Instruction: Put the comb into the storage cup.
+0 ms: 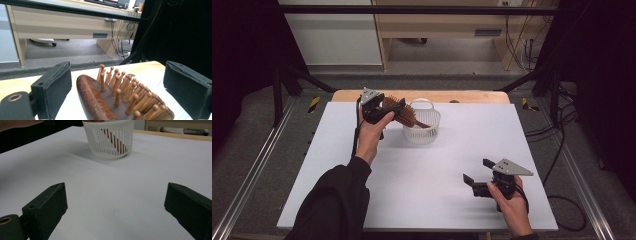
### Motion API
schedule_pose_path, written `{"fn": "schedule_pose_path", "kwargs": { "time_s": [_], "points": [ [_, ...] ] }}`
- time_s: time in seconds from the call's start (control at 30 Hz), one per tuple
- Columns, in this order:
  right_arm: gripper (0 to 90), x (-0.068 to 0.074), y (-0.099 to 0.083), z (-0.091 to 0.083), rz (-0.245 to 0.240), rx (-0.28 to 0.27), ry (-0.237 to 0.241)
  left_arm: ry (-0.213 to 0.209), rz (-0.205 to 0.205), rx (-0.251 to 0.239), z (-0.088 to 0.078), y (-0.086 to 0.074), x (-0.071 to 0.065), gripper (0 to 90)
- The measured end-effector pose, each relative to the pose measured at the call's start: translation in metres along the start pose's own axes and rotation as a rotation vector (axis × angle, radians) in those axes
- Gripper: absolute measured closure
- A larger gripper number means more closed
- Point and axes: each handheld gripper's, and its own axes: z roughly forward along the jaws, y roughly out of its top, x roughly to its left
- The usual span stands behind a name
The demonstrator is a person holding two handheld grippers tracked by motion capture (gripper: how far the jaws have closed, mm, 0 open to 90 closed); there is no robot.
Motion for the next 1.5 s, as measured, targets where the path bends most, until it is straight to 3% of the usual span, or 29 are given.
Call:
{"fn": "schedule_pose_path", "kwargs": {
  "time_s": [0.53, 1.5],
  "points": [
    [4.9, 0.000, 0.000, 0.000, 0.001, 0.001, -0.001, 0.017, 0.044, -0.017, -0.004, 0.004, -0.004, 2.8],
    [4.5, 0.001, 0.000, 0.001, -0.002, 0.005, 0.007, 0.013, 0.070, -0.032, -0.012, 0.008, -0.007, 2.7]
  ]
}}
